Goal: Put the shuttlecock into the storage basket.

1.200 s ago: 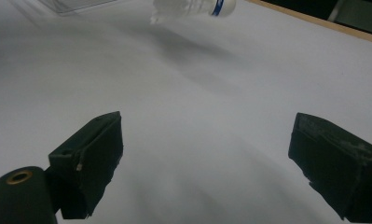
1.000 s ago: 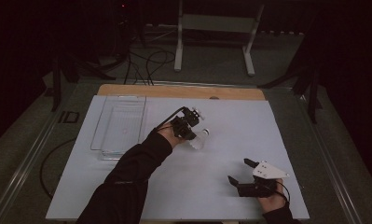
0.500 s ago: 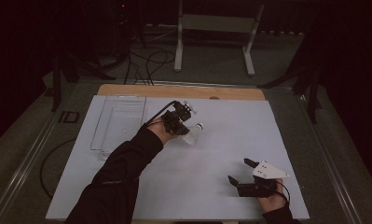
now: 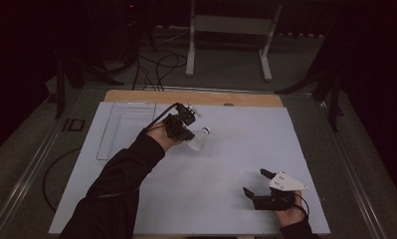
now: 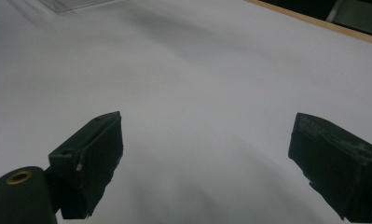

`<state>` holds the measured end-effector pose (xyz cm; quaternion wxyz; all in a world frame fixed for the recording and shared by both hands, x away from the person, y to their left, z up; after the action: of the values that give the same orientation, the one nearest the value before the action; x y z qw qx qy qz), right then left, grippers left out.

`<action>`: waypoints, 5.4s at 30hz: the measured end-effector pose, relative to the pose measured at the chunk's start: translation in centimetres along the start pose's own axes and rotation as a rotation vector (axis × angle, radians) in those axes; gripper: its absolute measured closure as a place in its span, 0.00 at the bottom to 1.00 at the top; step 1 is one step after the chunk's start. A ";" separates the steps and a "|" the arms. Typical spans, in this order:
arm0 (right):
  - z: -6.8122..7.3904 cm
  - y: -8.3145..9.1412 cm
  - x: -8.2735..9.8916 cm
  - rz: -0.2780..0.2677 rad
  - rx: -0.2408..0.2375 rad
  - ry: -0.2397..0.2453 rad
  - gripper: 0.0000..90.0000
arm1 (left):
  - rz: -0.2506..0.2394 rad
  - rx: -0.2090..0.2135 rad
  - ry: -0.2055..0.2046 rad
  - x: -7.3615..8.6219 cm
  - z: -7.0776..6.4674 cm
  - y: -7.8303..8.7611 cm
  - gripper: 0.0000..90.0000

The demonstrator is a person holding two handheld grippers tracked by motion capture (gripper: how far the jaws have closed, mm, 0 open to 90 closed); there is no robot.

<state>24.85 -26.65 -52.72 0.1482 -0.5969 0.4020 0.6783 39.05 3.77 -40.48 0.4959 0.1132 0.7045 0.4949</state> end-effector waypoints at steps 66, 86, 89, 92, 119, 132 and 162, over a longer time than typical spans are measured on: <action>0.3 -0.4 0.0 0.012 0.000 0.009 0.11 | -0.055 -0.223 0.263 8.9 9.9 10.9 1.00; 0.3 -0.2 -0.1 0.007 -0.001 0.012 0.11 | -0.036 -0.210 0.305 10.4 10.9 7.8 1.00; 0.3 -0.2 -0.1 0.008 -0.001 0.012 0.11 | -0.032 -0.205 0.312 10.7 11.0 7.1 1.00; 0.3 -0.2 -0.1 0.006 0.000 0.013 0.11 | -0.019 -0.212 0.311 10.9 11.1 6.4 1.00; 0.2 -0.1 0.0 0.005 0.001 0.007 0.11 | 0.042 -0.210 0.338 12.9 11.9 2.8 1.00; 0.1 0.0 -0.1 0.004 -0.001 0.004 0.11 | 0.095 -0.202 0.326 13.3 11.7 1.1 1.00; 0.1 0.0 -0.1 0.006 -0.001 0.003 0.11 | 0.226 -0.173 0.299 13.9 11.2 -1.1 0.90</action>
<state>24.78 -26.52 -52.68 0.1453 -0.5969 0.4034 0.6782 41.75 18.84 -49.70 0.3349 0.0738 0.7079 0.6175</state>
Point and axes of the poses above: each handheld gripper's, and its own axes: y roughly backward along the jaws, x roughly out of its underside, z roughly to its left, the point moved 2 cm from there along -y, roughly forward along the jaws, and after that the axes turned 8 degrees about -z, right-handed, at the moved point
